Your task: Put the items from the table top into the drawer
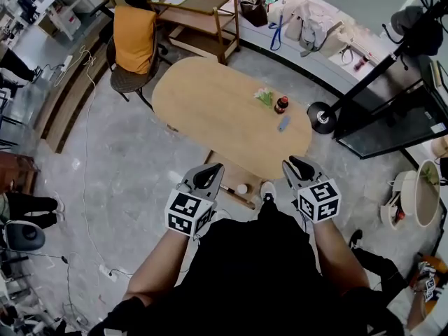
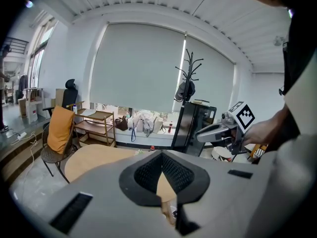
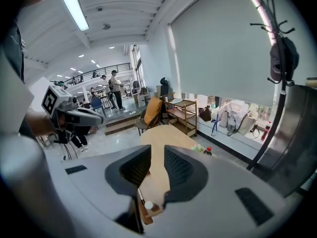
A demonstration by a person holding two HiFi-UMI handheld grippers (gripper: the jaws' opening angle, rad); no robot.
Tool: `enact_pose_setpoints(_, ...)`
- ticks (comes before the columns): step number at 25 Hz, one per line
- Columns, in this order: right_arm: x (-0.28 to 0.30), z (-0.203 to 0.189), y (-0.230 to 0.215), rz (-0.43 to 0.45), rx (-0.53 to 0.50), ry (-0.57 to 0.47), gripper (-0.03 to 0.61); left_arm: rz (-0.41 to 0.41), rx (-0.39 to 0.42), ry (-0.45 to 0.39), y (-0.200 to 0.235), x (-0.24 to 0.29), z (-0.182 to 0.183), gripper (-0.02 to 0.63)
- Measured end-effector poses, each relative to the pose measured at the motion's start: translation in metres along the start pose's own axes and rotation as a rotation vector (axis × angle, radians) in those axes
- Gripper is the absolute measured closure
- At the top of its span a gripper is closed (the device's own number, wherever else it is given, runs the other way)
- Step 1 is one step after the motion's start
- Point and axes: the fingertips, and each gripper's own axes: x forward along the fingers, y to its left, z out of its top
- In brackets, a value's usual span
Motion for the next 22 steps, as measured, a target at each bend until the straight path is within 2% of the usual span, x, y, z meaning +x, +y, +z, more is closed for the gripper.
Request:
enact_pose_setpoints(10, 0.079, -0.053, -0.154, 0.015, 0.03, 0.119, 0.503, 0.104, -0.078, 0.074, -0.01, 0.101, 0.005, 0.612)
enact_pose_setpoints(13, 0.124, -0.089, -0.195, 0.03, 0.052, 0.201, 0.502, 0.15, -0.125, 0.101, -0.009, 0.12, 0.003, 0.612)
enact_pose_setpoints(17, 0.187, -0.158, -0.235, 0.052, 0.045, 0.34, 0.502, 0.195, -0.174, 0.155, -0.014, 0.135, -0.015, 0.612)
enact_pose_setpoints(22, 0.254, -0.219, -0.267, 0.055, 0.142, 0.441, 0.485, 0.275, -0.244, 0.204, -0.008, 0.145, -0.036, 0.612)
